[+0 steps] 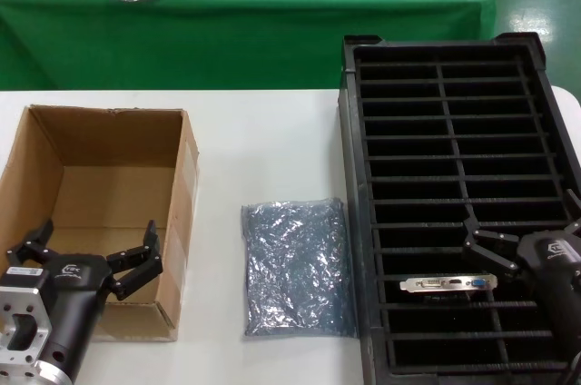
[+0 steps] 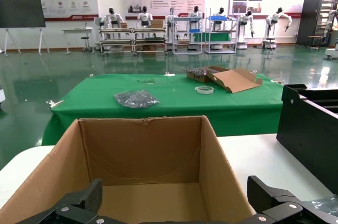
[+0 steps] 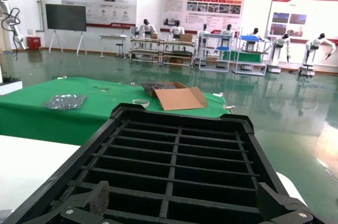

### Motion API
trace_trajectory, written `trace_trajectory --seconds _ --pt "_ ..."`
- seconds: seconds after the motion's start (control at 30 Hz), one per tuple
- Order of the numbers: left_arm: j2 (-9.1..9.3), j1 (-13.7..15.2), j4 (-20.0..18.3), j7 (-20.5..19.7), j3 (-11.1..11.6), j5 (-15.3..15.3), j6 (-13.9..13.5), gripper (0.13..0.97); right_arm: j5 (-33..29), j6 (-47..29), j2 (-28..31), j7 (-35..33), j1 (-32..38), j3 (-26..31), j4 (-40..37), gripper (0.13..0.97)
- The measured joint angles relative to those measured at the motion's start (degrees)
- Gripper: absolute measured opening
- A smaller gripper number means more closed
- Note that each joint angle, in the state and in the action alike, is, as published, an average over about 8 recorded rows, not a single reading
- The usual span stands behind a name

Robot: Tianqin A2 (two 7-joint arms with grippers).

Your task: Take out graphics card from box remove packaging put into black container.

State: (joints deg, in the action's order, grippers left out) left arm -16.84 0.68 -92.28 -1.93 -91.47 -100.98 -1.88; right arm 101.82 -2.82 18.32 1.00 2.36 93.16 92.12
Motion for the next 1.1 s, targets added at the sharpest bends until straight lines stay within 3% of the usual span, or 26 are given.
trace_trajectory --seconds 1.1 --pt "0.00 0.00 0.00 0.00 0.00 0.00 0.00 0.966 0.00 0.00 0.00 0.00 0.00 0.00 0.00 0.966"
